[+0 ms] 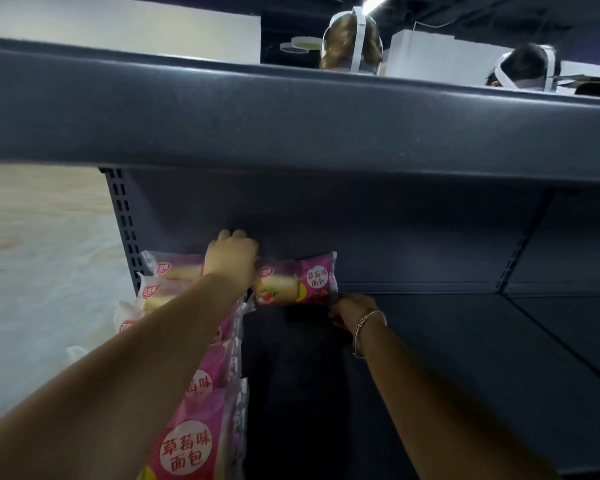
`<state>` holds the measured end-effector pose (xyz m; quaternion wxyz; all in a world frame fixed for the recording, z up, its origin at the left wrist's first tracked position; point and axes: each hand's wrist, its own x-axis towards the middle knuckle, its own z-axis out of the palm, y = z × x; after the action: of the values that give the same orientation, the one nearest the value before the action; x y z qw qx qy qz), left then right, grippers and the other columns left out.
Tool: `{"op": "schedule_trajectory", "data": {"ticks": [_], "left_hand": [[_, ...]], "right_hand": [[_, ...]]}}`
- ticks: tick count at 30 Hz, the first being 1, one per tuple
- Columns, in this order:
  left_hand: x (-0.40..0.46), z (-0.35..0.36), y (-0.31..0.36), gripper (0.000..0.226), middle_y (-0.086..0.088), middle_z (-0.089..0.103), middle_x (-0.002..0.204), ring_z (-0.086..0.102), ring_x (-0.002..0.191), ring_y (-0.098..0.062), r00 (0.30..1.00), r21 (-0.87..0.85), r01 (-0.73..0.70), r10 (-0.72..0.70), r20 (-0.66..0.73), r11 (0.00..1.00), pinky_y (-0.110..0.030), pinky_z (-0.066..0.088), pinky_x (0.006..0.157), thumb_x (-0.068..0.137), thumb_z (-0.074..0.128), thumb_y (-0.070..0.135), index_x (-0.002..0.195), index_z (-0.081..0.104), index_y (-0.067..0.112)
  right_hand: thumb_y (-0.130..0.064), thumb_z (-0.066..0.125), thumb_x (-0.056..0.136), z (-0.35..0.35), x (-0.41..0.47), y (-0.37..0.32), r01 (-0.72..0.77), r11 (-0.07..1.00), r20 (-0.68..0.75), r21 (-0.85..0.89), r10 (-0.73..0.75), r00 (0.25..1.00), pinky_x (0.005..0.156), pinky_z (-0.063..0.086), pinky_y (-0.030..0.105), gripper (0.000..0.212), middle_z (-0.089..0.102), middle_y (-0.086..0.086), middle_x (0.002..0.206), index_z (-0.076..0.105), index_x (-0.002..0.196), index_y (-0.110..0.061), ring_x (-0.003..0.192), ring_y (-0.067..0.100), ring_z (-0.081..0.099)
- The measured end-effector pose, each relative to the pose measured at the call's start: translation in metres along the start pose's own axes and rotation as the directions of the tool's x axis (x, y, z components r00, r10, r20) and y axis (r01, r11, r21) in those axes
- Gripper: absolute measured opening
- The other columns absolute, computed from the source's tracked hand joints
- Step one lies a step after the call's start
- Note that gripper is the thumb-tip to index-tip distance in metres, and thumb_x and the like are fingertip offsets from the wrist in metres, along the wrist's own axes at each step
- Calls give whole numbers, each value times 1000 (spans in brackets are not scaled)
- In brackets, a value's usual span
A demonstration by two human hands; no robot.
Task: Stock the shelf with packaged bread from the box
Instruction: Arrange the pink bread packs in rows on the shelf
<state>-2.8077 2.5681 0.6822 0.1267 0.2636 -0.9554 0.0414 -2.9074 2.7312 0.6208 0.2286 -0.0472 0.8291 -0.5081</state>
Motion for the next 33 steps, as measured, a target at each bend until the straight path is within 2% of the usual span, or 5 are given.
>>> {"op": "schedule_trajectory", "data": {"ticks": [3, 9, 17, 29, 33], "left_hand": [[-1, -4, 0, 33, -11, 52, 121, 45, 115, -32, 999, 23, 34, -33, -39, 999, -36, 40, 90, 87, 50, 12, 120, 56, 14], [-7, -10, 4, 37, -8, 50, 126, 40, 121, -30, 997, -73, 73, -74, -10, 995, -39, 34, 98, 92, 49, 32, 126, 52, 17], [-29, -35, 18, 49, -7, 40, 140, 28, 132, -29, 998, -142, 37, -31, 49, 989, -44, 25, 107, 93, 45, 36, 139, 40, 21], [-125, -78, 56, 66, -1, 15, 157, 0, 147, -24, 998, -267, -18, 36, 60, 964, -54, 13, 114, 89, 53, 38, 147, 24, 24], [-178, -78, 81, 64, -6, 24, 155, 10, 146, -25, 999, -368, -49, 46, -15, 929, -41, 15, 118, 89, 56, 36, 144, 31, 19]], "right_hand": [[4, 51, 84, 1, -4, 2, 43, 997, 10, 56, -44, 999, 88, 51, 36, 31, 57, 10, 84, 59, 115, 6, 81, 22, 54], [-3, 53, 86, 3, -21, 5, 101, 981, 11, 168, -104, 994, 85, 48, 38, 17, 60, 9, 85, 61, 102, -6, 77, 18, 53], [-14, 59, 87, -21, -64, -1, 75, 997, 91, 17, -77, 993, 109, 37, 40, 72, 36, 14, 147, 21, 147, -11, 131, 30, 41], [-35, 50, 93, -65, -151, 23, 195, 980, 183, -48, -183, 966, 118, 18, 31, 72, 13, 7, 157, 11, 150, -14, 145, 24, 17], [-35, 51, 93, -81, -186, 57, 225, 974, 234, -39, -210, 949, 116, 26, 37, 61, 34, 10, 150, 30, 145, -13, 138, 26, 34]]}}
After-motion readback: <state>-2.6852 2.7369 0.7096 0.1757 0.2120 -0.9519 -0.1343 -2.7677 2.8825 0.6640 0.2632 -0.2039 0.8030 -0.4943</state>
